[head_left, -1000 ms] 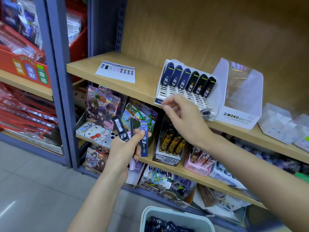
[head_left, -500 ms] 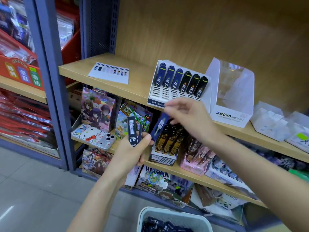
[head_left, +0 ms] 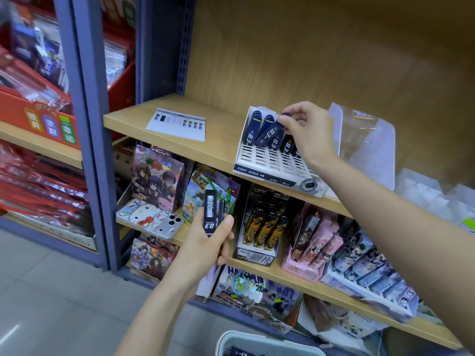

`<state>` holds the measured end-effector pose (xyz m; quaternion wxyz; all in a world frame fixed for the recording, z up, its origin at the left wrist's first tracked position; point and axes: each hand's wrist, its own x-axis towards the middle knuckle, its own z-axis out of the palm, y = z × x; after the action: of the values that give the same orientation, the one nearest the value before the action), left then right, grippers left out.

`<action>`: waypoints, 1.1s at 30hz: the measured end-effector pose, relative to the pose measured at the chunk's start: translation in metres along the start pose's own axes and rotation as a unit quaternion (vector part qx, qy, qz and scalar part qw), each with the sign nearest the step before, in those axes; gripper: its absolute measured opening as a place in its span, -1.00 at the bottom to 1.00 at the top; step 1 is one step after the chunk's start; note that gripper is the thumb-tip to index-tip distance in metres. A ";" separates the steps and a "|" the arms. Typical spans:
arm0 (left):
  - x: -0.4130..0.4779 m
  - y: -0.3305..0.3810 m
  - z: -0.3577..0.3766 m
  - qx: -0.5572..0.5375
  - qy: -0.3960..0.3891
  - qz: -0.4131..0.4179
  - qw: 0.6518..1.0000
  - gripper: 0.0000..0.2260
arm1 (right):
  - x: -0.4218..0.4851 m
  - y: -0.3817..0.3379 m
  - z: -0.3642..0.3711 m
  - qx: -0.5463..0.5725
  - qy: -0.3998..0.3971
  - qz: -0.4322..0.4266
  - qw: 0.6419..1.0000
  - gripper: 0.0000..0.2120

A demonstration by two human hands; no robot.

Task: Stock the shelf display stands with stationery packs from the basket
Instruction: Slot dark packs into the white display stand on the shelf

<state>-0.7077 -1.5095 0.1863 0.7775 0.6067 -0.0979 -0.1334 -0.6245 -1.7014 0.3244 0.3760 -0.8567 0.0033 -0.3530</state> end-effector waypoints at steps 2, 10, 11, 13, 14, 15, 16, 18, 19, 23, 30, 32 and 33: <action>0.001 0.001 -0.001 -0.007 0.000 -0.003 1.000 -0.84 | 0.005 -0.001 0.001 -0.025 -0.021 -0.012 0.999 -0.85; 0.006 -0.002 -0.006 -0.057 0.058 -0.015 0.997 -0.82 | 0.021 -0.001 -0.003 -0.076 -0.095 -0.035 0.992 -0.91; 0.007 -0.001 -0.005 -0.065 0.064 -0.018 0.996 -0.85 | 0.022 -0.001 -0.004 -0.094 -0.106 -0.044 0.989 -0.91; 0.009 -0.002 -0.005 -0.070 0.068 -0.018 0.995 -0.78 | 0.022 -0.004 -0.003 -0.137 -0.131 -0.066 0.980 -0.91; 0.010 -0.003 -0.006 -0.069 0.069 -0.014 0.995 -0.74 | 0.021 -0.005 -0.002 -0.148 -0.138 -0.075 0.976 -0.92; 0.010 -0.004 -0.006 -0.068 0.068 -0.011 0.995 -0.67 | 0.021 -0.006 -0.001 -0.153 -0.140 -0.081 0.975 -0.93; 0.011 -0.005 -0.006 -0.071 0.068 -0.013 0.995 -0.59 | 0.021 -0.006 0.001 -0.157 -0.139 -0.086 0.974 -0.95; 0.011 -0.006 -0.006 -0.076 0.071 -0.019 0.994 -0.49 | 0.021 -0.006 0.003 -0.166 -0.136 -0.092 0.972 -0.94; 0.011 -0.005 -0.006 -0.076 0.070 -0.018 0.994 -0.50 | 0.020 -0.005 0.004 -0.172 -0.137 -0.092 0.971 -0.93; 0.008 -0.001 -0.004 -0.068 0.061 -0.014 0.996 -0.88 | 0.018 -0.003 0.006 -0.179 -0.142 -0.076 0.971 -0.94; 0.006 0.001 -0.003 -0.057 0.065 -0.010 0.996 -0.88 | 0.001 -0.001 0.009 -0.198 -0.099 -0.096 0.970 -0.80; 0.006 0.001 -0.003 -0.061 0.064 -0.015 0.996 -0.87 | -0.019 -0.003 0.009 -0.167 -0.060 -0.108 0.978 -0.82; 0.006 0.001 -0.003 -0.064 0.061 -0.019 0.996 -0.88 | -0.031 -0.004 0.009 -0.143 -0.049 -0.117 0.982 -0.85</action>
<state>-0.7012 -1.5084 0.1864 0.8164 0.5648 -0.0299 -0.1167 -0.6433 -1.6845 0.3045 0.2054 -0.9123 -0.0652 -0.3482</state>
